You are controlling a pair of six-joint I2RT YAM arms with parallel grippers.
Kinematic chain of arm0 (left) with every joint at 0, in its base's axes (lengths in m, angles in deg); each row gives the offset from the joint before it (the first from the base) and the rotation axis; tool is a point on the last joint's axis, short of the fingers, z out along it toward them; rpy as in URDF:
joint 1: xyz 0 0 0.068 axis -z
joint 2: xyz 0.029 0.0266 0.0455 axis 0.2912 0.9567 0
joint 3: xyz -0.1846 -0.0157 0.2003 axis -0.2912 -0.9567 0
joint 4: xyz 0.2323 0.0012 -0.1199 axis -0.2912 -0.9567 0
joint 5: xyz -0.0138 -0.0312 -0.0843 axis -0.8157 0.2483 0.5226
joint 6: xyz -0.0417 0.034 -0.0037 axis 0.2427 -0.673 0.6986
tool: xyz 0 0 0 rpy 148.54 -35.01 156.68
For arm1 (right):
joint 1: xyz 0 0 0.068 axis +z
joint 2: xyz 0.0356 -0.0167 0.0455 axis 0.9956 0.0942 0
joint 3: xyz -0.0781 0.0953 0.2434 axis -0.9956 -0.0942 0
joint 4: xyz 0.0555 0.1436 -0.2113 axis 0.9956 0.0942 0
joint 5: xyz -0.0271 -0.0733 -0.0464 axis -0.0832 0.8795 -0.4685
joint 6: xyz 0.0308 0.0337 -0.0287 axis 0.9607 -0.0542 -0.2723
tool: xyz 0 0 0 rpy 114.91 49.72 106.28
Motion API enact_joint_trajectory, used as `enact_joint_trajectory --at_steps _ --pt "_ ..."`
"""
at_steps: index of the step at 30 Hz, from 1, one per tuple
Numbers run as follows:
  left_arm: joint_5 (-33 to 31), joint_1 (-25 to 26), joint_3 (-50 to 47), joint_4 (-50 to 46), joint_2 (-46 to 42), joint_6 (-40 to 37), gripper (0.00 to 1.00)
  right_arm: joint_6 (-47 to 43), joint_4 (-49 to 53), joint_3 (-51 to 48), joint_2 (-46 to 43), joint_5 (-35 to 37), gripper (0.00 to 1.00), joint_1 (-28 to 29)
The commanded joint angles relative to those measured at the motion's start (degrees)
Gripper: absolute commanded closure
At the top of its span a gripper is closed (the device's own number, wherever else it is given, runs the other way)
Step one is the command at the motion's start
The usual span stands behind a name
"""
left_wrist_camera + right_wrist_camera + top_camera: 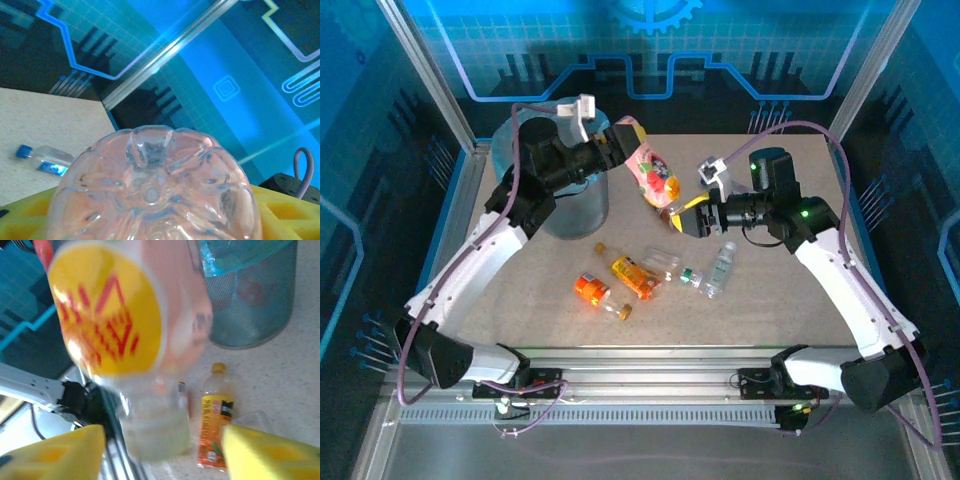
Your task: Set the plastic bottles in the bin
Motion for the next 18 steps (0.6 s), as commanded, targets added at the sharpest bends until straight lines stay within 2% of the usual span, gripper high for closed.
enact_joint_trajectory --at_steps 1,4,7,11,14,18 --pt "-5.9 -4.1 3.6 -4.6 -3.4 -4.5 0.50 1.1 0.7 1.5 -0.2 4.4 0.30 0.5" --pt "-9.8 -9.7 7.7 -9.5 -3.6 -8.6 0.52 1.1 0.6 2.0 0.0 5.5 0.28 0.5" --pt "-15.2 -13.2 13.1 -14.4 -2.8 -17.6 0.53 1.0 0.8 2.7 0.3 6.1 0.28 0.5" --pt "-22.0 -14.4 20.3 -18.3 -0.6 -32.6 0.53 0.8 1.7 3.2 0.6 6.9 0.28 0.5" --pt "-26.6 -15.0 22.5 -18.7 1.2 -41.0 0.53 0.7 2.3 3.1 0.8 7.6 0.28 0.5" --pt "-29.3 -16.1 23.3 -21.6 4.2 -47.5 0.53 0.8 3.2 2.9 1.1 8.1 0.28 0.5"
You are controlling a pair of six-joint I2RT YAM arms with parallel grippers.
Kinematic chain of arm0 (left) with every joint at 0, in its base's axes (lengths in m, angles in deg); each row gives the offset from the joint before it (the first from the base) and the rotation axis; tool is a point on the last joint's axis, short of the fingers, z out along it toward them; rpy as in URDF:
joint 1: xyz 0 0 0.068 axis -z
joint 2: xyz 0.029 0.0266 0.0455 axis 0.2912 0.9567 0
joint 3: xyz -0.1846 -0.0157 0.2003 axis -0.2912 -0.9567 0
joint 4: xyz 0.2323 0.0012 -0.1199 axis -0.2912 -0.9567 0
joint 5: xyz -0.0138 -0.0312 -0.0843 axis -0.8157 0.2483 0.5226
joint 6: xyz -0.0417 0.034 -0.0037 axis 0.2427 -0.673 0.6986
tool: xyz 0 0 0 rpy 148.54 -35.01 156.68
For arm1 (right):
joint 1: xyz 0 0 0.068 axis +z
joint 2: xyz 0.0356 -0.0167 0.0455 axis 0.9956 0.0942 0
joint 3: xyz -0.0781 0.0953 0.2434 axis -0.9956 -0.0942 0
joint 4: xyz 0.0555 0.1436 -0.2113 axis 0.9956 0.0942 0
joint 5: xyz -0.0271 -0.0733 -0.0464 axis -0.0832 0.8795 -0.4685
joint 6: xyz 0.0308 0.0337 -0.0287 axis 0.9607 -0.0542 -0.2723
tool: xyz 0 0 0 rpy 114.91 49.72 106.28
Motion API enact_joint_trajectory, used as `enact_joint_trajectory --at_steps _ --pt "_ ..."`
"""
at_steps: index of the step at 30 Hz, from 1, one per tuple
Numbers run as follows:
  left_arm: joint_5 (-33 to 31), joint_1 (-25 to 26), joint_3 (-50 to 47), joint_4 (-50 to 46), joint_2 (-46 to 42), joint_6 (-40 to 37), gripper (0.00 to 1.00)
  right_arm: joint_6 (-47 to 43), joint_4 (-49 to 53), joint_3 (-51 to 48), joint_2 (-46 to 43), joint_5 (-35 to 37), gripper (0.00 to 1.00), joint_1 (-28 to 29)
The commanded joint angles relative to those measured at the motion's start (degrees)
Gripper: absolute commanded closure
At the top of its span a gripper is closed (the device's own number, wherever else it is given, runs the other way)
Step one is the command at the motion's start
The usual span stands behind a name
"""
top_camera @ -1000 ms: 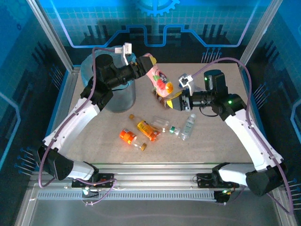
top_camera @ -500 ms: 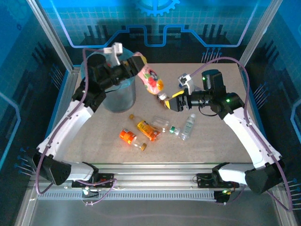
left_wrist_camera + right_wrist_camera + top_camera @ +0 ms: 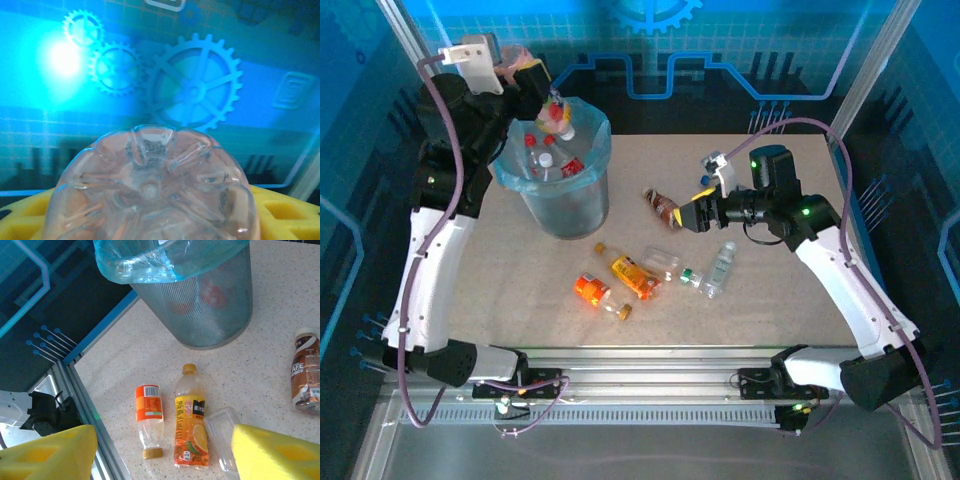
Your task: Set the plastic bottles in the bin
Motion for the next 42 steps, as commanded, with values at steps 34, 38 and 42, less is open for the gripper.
enact_joint_trajectory --at_steps 34,38,42 --pt "-3.4 -5.0 -14.5 -3.8 4.0 -11.2 0.25 -1.3 4.4 -0.8 2.2 3.2 0.28 0.6" --pt "-3.4 -5.0 -13.5 -4.8 3.7 -10.9 0.26 -1.1 4.3 -0.5 3.0 2.9 0.28 0.6" --pt "-3.4 -5.0 -10.9 -7.5 5.3 -10.6 0.32 -1.1 4.3 -0.1 3.7 2.6 0.28 0.6"
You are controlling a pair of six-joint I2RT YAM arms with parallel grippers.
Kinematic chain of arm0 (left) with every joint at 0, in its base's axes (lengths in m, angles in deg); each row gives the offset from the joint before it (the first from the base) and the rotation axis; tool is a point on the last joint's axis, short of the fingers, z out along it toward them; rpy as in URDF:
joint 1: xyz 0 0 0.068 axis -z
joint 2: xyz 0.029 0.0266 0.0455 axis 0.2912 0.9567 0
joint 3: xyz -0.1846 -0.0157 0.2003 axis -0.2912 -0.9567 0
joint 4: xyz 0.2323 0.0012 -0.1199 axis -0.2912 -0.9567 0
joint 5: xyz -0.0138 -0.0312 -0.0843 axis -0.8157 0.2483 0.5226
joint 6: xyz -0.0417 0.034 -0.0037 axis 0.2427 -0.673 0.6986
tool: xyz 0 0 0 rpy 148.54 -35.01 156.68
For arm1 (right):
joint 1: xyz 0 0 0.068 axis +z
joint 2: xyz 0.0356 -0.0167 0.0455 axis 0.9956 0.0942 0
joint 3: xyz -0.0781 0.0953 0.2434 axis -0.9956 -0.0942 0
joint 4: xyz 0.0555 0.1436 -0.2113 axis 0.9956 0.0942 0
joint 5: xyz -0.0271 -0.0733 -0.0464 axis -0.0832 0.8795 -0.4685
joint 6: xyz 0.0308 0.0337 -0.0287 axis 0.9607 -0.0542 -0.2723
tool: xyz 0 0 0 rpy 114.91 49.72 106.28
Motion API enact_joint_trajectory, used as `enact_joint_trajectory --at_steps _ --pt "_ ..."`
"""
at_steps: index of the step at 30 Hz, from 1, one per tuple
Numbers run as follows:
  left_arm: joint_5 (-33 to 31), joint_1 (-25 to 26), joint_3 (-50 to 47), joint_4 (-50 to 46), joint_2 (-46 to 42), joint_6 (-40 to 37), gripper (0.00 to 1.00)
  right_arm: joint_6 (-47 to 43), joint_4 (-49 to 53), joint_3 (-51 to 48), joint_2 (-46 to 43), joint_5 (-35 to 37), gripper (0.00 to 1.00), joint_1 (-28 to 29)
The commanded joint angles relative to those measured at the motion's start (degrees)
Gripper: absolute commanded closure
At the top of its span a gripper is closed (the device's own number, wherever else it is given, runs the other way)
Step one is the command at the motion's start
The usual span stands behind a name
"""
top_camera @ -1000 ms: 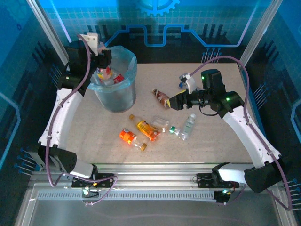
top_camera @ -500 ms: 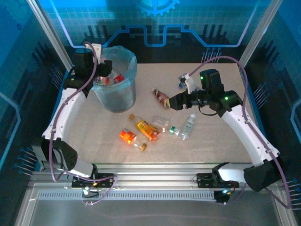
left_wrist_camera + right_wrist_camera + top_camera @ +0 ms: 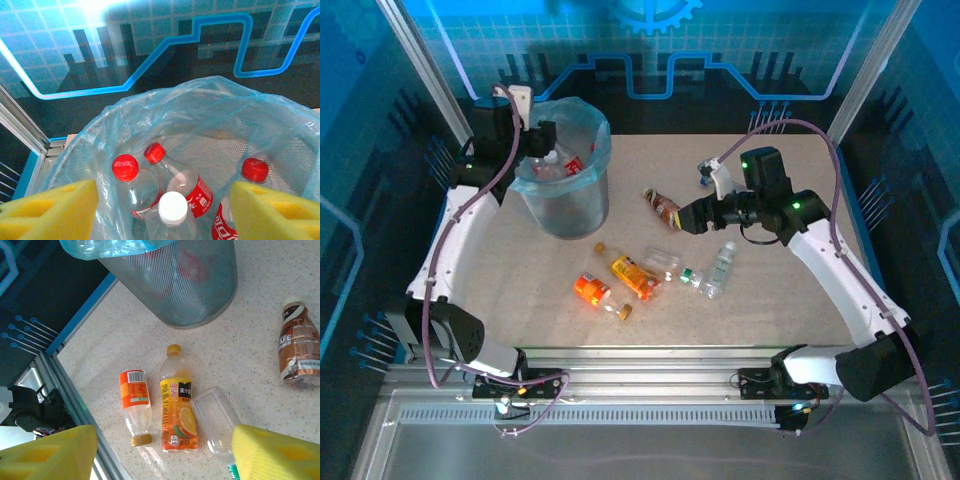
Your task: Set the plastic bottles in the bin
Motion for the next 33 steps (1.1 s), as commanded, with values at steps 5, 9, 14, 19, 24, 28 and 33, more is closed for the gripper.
enact_joint_trajectory --at_steps 5,9,14,19,24,28,33 --pt "2.7 -0.4 7.4 -10.3 3.8 2.4 0.59 -0.6 1.7 0.3 1.4 -0.1 0.28 0.6" --pt "5.8 -0.3 6.7 -15.6 5.4 2.4 0.74 -0.9 2.2 0.1 1.7 0.0 0.28 0.7" --pt "7.1 -0.4 10.0 -23.9 10.2 1.0 0.79 -1.3 2.1 -0.2 2.4 0.2 0.28 0.7" --pt "7.0 -0.4 15.3 -28.9 16.1 0.5 0.79 -1.2 2.5 0.7 4.2 0.2 0.28 0.7" --pt "7.1 -1.2 19.9 -31.7 21.0 0.8 0.79 -1.7 3.4 1.0 4.8 0.5 0.28 0.7" --pt "8.1 -2.0 21.4 -32.8 23.5 1.5 0.80 -2.5 4.3 0.5 4.9 1.2 0.28 0.6" --pt "8.5 -2.5 20.1 -31.9 24.3 1.7 0.80 -3.0 4.7 0.3 5.1 1.6 0.27 0.6"
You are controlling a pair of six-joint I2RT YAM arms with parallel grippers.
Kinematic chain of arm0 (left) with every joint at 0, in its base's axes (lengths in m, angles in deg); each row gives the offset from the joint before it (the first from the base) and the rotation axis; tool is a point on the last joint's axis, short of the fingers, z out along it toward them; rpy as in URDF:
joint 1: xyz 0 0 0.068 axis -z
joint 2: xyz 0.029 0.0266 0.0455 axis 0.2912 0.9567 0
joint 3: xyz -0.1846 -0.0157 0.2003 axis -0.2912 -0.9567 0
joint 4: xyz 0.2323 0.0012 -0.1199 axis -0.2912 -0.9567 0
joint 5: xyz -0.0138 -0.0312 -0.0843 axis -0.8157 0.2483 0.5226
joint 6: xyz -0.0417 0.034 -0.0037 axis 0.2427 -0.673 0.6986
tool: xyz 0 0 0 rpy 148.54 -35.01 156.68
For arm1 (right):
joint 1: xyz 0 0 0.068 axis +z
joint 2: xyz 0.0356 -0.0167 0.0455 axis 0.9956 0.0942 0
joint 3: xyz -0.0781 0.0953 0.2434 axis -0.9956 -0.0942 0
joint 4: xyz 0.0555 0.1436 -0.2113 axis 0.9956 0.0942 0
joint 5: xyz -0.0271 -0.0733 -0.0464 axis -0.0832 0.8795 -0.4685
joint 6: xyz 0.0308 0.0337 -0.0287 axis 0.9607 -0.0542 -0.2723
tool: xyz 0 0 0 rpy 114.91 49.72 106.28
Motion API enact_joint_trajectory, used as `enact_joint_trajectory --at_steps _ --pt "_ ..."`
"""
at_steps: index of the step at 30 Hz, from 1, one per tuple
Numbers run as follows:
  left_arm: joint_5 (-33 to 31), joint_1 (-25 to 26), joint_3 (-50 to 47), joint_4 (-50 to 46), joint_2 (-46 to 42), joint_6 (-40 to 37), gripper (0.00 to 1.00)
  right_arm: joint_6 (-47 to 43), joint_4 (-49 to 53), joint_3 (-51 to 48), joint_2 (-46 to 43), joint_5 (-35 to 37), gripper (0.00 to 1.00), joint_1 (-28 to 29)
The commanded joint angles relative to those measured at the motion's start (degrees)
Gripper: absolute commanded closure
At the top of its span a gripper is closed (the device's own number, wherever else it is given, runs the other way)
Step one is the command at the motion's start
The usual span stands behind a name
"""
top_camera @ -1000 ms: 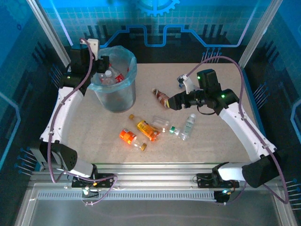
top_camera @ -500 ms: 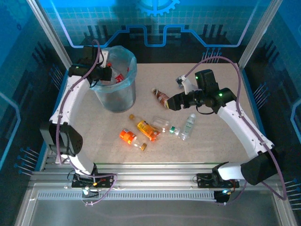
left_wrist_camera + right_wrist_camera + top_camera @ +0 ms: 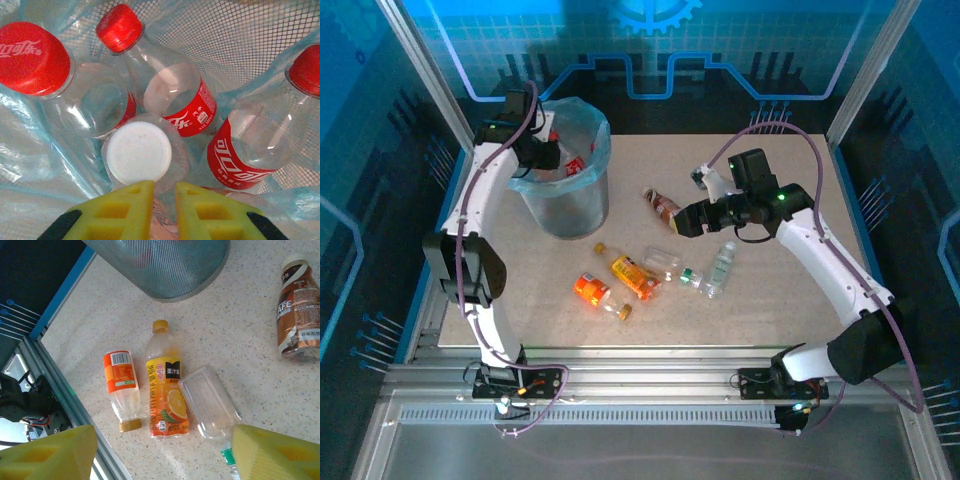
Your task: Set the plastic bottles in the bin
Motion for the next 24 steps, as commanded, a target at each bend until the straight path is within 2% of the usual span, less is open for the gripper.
enact_joint_trajectory --at_steps 1,6,12,19,24 --pt "1.0 -0.9 -0.2 -2.1 1.4 0.3 0.80 -1.2 1.7 0.3 0.3 0.4 0.27 0.5" --pt "0.7 -1.9 -0.4 -0.7 1.5 0.2 0.80 -1.2 1.8 1.2 1.2 0.3 0.28 0.4" --pt "1.1 -1.9 5.2 -1.9 0.6 0.7 0.78 -0.7 2.2 2.9 2.0 0.7 0.28 0.4" --pt "2.2 -1.8 8.5 2.1 -7.8 3.8 0.52 0.2 2.4 3.6 1.4 3.1 0.27 0.4" --pt "4.3 -1.2 4.4 7.3 -16.6 5.5 0.49 0.0 2.9 3.2 1.5 6.8 0.28 2.3"
